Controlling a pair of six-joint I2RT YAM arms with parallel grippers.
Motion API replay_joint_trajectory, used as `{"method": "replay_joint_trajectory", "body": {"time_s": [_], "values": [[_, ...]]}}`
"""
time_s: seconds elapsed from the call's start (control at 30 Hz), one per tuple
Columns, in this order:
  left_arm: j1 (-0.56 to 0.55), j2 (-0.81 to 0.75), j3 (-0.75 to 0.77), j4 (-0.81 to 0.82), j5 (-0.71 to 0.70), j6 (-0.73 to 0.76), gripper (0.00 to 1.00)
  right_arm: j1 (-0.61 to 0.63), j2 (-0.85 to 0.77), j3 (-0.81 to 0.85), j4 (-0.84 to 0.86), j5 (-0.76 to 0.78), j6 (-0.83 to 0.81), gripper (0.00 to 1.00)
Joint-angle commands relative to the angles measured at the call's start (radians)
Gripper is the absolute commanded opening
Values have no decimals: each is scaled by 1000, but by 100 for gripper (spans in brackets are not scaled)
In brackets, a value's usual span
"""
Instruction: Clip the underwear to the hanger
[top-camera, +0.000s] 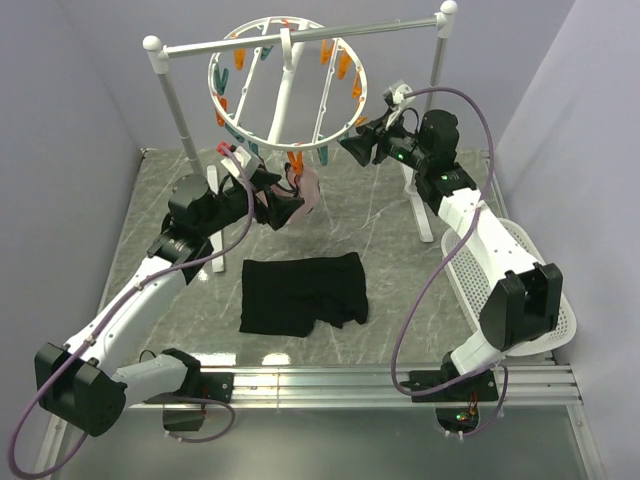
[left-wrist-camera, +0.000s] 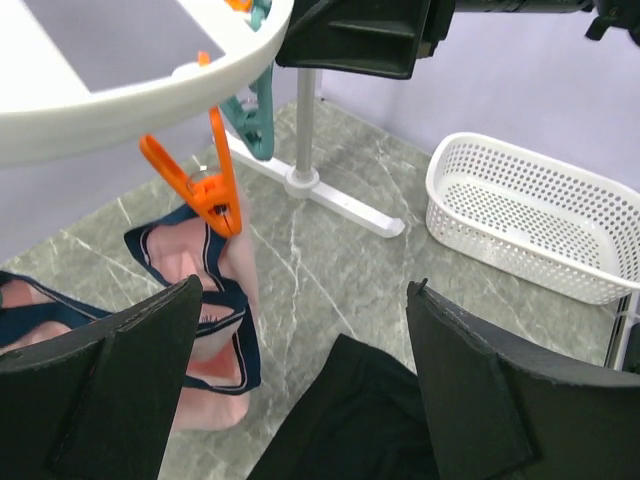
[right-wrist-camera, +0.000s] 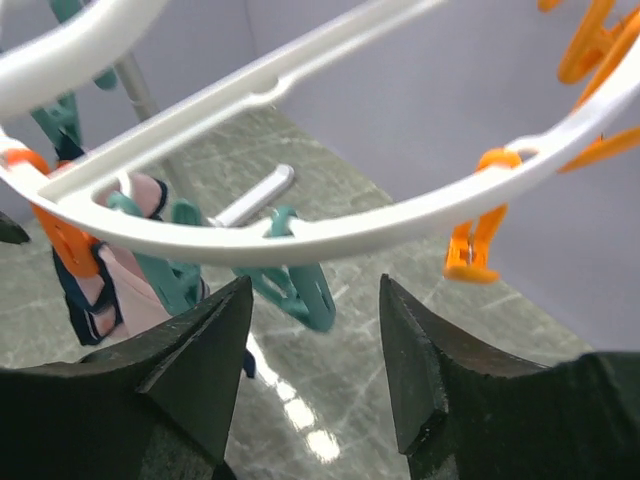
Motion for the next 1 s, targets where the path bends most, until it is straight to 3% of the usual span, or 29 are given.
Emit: {"method": "replay_joint_trajectory", "body": {"time_s": [0.0,0.1,0.33,0.5,0.73,0.97], "values": [[-3,-9,49,55,-15,-34,89,3,2,64,115,-52,53,60],[-3,-14,44,49,-20,-42,88,12,-1,59,124,-48,53,51],[-3,-40,47,21,-35,-52,88,29,-14,56,95,-43,21,16],[-3,-67,47,-17,-32,-71,87,51,-63,27,47,-44,24,0],[-4,-152,3,-31,-29,-101,83,100,-172,-57,4,-41,43,0],[-9,-115,44,5,-49,-80,74,144,-197,-57,-22,-28,87,0]]}}
